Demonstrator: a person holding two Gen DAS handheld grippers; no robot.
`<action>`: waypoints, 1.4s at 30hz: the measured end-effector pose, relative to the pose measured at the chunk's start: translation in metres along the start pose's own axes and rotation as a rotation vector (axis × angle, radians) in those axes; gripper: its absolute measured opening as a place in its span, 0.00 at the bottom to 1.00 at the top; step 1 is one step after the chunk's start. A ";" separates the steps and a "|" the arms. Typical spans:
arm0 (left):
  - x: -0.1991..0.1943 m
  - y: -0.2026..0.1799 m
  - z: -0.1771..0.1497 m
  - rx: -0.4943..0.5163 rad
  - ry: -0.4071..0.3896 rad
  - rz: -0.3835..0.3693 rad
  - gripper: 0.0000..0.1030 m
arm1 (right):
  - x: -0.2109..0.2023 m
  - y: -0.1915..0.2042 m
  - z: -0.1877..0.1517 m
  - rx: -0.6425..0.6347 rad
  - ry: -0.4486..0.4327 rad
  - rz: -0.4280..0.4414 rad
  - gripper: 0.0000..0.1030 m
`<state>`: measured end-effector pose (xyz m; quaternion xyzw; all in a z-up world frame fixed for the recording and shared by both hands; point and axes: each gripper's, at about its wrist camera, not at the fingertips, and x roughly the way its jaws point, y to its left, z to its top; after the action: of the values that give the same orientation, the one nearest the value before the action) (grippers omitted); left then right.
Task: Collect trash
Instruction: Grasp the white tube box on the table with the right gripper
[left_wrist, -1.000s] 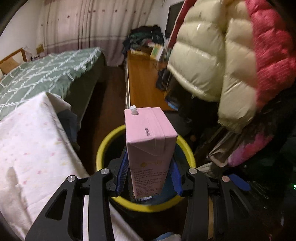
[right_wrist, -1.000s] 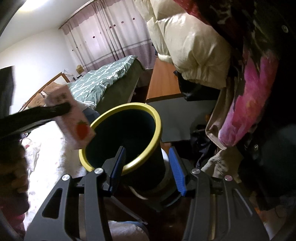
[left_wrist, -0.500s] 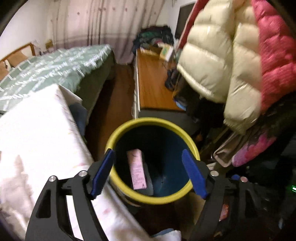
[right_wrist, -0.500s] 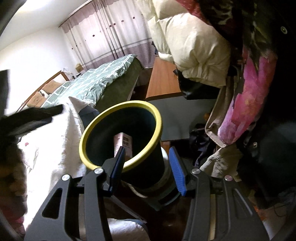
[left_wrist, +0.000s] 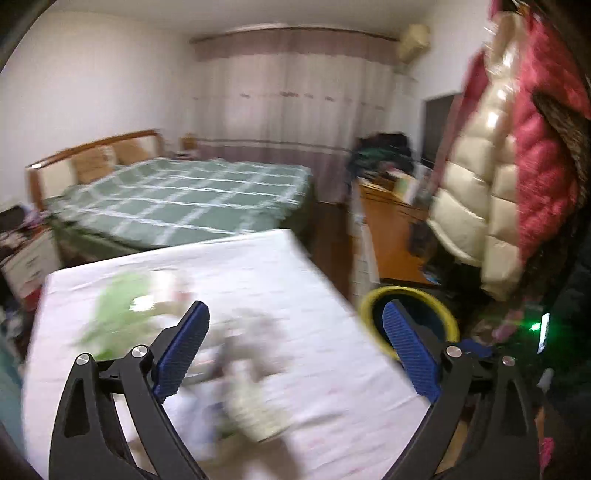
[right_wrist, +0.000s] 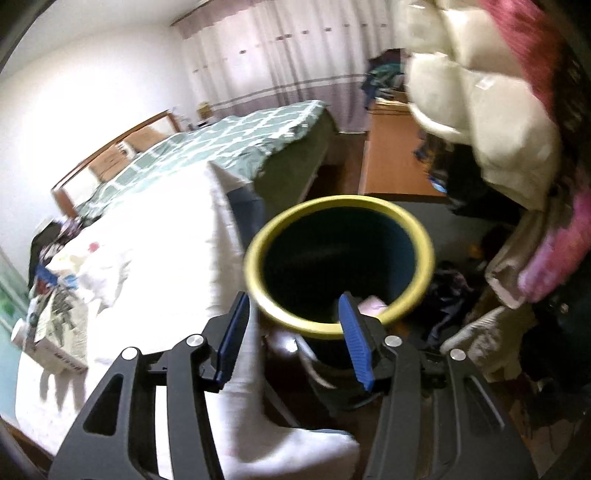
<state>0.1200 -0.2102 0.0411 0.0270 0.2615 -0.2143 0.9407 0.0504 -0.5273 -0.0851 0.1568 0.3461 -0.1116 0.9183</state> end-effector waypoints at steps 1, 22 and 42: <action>-0.008 0.013 -0.004 -0.012 -0.004 0.031 0.91 | 0.001 0.008 0.000 -0.013 0.003 0.009 0.48; -0.078 0.150 -0.064 -0.183 -0.030 0.300 0.92 | -0.002 0.258 0.013 -0.313 -0.008 0.337 0.51; -0.062 0.165 -0.082 -0.209 0.023 0.267 0.93 | 0.046 0.296 0.009 -0.302 0.123 0.325 0.23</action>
<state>0.1011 -0.0231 -0.0087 -0.0339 0.2874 -0.0586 0.9554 0.1823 -0.2609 -0.0466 0.0779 0.3841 0.1007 0.9145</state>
